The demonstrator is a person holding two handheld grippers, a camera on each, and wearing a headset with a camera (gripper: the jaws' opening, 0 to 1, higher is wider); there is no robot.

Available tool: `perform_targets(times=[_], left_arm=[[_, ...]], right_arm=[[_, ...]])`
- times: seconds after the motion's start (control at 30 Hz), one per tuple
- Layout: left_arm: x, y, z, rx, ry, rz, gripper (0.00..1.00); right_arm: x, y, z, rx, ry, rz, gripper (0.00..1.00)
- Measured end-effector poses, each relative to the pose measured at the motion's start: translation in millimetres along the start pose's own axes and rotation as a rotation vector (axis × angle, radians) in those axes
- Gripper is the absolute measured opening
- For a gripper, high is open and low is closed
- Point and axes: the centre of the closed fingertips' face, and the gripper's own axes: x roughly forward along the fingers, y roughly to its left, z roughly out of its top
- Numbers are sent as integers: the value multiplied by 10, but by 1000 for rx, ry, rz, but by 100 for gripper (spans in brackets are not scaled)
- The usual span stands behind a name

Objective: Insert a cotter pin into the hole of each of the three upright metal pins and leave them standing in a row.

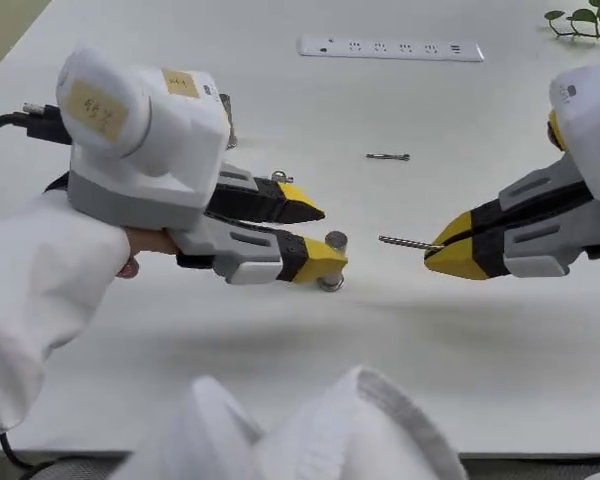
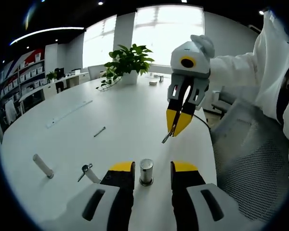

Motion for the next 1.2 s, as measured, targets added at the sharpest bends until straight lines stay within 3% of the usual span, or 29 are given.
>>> perform_targets(times=[0.4,0.73,1.2], left_arm=[[175,35,-121,30,42,-32,22],[204,72,-124,25,34,-37,11],[218,70,-122,46,34,-51,10]], right_arm=[[207,-58,-14,-23,23,18,0],[280,-99,10,-42,30,31,0],[371,-123,97,-103,26,54,0]])
